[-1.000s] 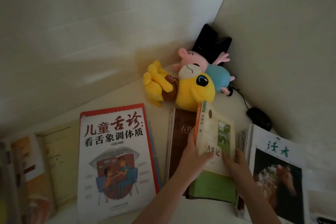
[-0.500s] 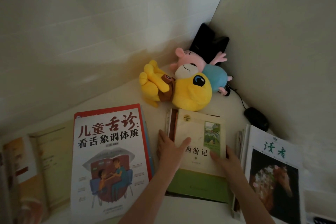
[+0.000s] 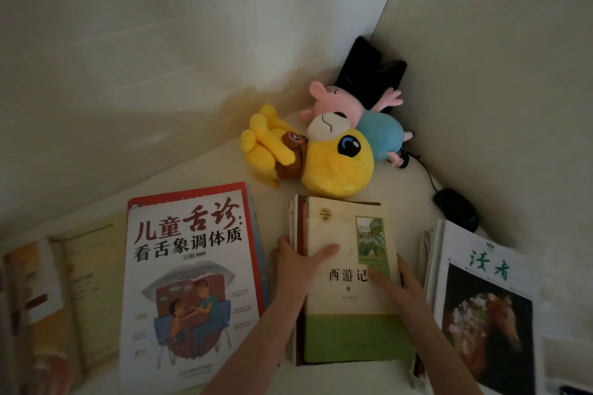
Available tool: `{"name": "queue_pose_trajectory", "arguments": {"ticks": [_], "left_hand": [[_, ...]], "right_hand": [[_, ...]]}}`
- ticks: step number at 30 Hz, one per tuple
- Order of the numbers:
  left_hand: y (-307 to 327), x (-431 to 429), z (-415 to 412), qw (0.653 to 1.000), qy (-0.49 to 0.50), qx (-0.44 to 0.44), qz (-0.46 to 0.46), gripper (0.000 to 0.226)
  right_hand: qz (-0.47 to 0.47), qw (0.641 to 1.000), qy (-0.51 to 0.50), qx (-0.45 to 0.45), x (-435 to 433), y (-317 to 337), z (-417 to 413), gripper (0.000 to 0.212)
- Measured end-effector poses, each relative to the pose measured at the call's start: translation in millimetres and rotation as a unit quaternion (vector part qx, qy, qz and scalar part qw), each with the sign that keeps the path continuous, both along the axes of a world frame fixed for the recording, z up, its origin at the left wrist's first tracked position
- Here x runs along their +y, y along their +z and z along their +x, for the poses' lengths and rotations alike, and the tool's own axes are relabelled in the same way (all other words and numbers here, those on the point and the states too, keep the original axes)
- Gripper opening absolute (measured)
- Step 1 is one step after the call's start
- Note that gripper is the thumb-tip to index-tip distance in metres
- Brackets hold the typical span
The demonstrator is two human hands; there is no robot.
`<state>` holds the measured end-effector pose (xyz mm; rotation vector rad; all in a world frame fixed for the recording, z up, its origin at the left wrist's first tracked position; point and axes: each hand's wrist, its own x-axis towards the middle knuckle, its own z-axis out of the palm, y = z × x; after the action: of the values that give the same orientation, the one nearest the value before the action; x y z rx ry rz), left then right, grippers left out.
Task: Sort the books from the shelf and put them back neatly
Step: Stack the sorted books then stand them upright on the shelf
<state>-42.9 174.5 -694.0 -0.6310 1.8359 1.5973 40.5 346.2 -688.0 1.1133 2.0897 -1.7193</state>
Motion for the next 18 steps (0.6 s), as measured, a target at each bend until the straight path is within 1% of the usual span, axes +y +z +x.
{"name": "queue_pose_trajectory", "arguments": {"ticks": [2, 4, 5, 6, 10, 11, 12, 14, 16, 18], "left_hand": [[9.5, 2.4, 5.5, 0.999, -0.001, 0.043, 0.016, 0.072], [19.1, 1.7, 12.0, 0.997, 0.008, 0.069, 0.029, 0.07], [23.6, 0.2, 15.7, 0.996, 0.013, 0.08, 0.036, 0.071], [27.6, -1.5, 19.7, 0.995, 0.017, 0.094, 0.041, 0.071], [44.0, -10.0, 31.1, 0.988, 0.01, 0.138, 0.064, 0.065], [49.6, -12.0, 31.6, 0.986, 0.004, 0.147, 0.073, 0.066], [56.1, -14.3, 31.1, 0.985, -0.001, 0.153, 0.081, 0.067], [72.9, -18.9, 28.2, 0.983, -0.002, 0.157, 0.096, 0.067], [89.7, -26.4, 24.0, 0.981, 0.012, 0.158, 0.115, 0.067], [108.7, -38.9, 17.8, 0.979, 0.038, 0.154, 0.126, 0.064]], "right_hand": [[-0.001, 1.0, -0.008, 0.01, -0.8, 3.9, -1.6, 0.042], [-0.002, 1.0, -0.004, 0.012, -0.3, 4.3, -2.0, 0.046], [-0.003, 1.0, -0.003, 0.009, -0.3, 6.1, -3.9, 0.055], [-0.002, 1.0, -0.001, 0.005, 0.4, 8.7, -5.3, 0.067], [-0.031, 0.999, 0.01, -0.005, 7.4, 26.7, -13.1, 0.125], [-0.046, 0.999, 0.022, -0.007, 8.1, 31.1, -12.4, 0.132], [-0.05, 0.998, 0.041, -0.01, 5.9, 38.5, -11.9, 0.134], [-0.037, 0.998, 0.06, 0.003, 0.8, 53.7, -9.8, 0.127], [0.002, 0.997, 0.064, 0.032, -5.8, 73.4, -11.6, 0.114], [0.04, 0.994, 0.092, 0.043, -10.5, 90.4, -18.9, 0.111]]}}
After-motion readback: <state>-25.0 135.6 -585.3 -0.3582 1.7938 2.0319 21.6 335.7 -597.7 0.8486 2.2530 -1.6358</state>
